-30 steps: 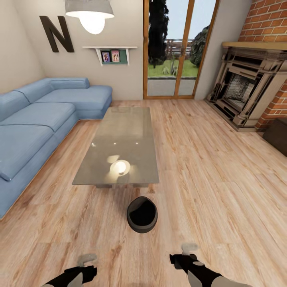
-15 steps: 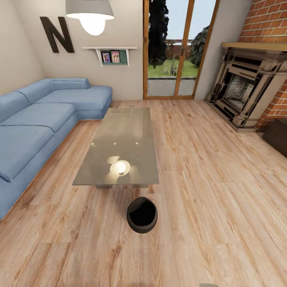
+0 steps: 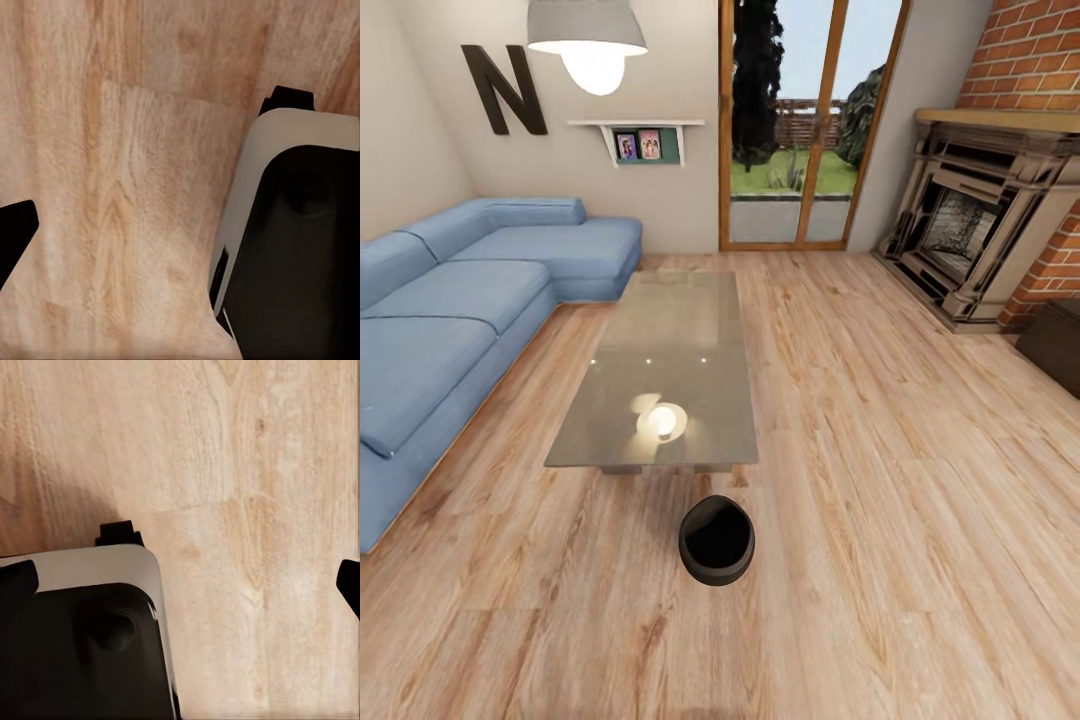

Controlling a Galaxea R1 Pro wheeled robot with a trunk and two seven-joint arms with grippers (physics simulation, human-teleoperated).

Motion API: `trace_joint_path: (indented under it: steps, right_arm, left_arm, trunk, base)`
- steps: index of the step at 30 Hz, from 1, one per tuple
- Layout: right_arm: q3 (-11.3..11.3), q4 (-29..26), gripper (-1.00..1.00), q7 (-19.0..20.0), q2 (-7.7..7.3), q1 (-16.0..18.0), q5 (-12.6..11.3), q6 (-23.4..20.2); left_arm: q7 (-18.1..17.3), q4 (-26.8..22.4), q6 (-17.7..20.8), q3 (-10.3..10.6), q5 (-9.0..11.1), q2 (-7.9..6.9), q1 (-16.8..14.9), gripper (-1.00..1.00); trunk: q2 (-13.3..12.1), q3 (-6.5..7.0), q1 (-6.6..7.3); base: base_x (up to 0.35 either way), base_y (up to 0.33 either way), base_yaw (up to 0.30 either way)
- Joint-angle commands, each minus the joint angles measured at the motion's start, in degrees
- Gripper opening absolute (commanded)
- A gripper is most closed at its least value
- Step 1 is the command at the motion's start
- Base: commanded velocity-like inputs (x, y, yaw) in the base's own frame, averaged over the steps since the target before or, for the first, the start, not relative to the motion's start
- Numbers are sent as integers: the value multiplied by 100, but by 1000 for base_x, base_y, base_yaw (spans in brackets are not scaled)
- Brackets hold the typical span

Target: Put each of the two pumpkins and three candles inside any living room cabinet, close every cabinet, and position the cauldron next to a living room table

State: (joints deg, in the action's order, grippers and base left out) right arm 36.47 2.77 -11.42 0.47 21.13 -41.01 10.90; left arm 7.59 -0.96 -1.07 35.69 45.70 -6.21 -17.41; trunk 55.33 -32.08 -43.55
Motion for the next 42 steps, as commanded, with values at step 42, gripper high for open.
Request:
trace_joint_path:
  steps: [42]
  right_arm:
    - [18,13,100,43,222,-972,-12,57]
  left_arm:
    - [15,0,57,104,19,224,645,100]
  trunk:
    - [-1683,750,923]
  base:
    - [0,0,0]
